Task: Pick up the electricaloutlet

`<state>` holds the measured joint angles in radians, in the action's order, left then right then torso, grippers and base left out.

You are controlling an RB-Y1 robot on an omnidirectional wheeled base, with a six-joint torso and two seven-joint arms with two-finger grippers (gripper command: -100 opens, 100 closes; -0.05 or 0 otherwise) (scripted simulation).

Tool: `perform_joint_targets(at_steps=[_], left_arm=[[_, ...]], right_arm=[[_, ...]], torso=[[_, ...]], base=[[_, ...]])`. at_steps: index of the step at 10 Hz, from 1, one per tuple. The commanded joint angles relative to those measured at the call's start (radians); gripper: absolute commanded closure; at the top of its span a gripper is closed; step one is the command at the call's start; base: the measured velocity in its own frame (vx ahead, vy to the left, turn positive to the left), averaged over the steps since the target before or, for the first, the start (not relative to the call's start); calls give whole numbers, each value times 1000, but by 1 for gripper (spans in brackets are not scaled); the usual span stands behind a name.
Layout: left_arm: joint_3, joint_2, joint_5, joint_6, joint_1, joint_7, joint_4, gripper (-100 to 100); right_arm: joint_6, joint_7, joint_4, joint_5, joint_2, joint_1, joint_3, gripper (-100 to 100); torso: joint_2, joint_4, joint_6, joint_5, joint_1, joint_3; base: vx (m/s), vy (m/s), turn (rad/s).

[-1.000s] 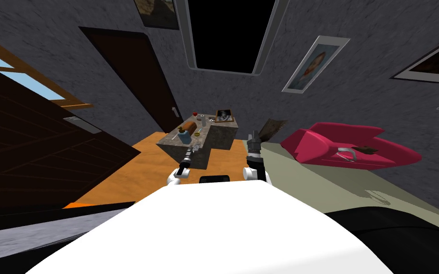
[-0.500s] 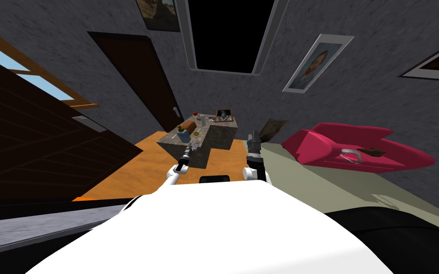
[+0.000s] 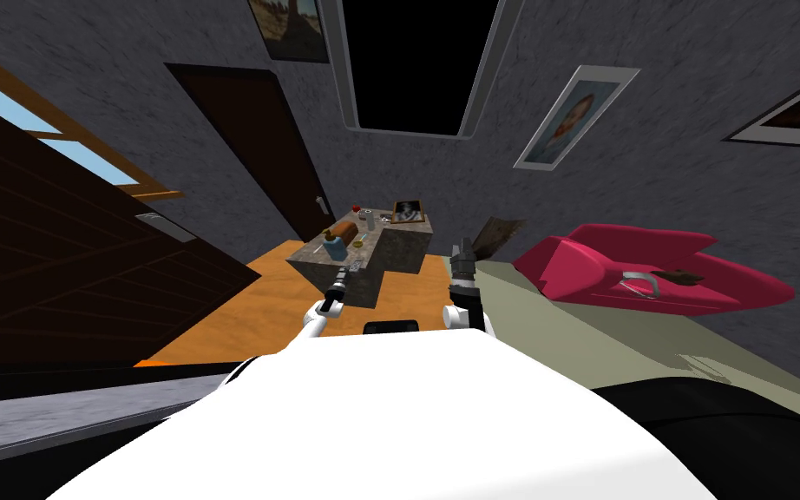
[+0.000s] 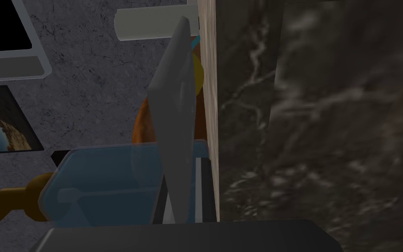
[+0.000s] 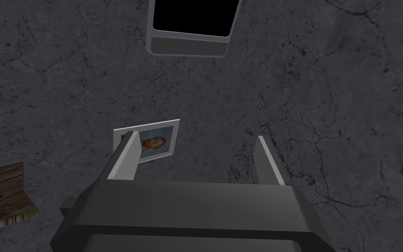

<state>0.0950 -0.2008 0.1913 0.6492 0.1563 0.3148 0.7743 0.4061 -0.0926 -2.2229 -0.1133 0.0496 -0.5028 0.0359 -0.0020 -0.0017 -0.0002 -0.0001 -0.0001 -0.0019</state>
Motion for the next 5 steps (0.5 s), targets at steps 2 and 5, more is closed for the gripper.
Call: perform_joint_targets(at_steps=[2,5], left_arm=[[-16,16,-16,-22,-48,-24,50,100],[-46,53,-55,-40,-133,-92,156,100]], right_arm=[[0,0,0,0,0,0,0,0],[0,0,0,0,0,0,0,0]], torso=[[0,0,0,0,0,0],[-2,0,1,2,7,-1]], base=[[12,19,-34],[45,100,-70]])
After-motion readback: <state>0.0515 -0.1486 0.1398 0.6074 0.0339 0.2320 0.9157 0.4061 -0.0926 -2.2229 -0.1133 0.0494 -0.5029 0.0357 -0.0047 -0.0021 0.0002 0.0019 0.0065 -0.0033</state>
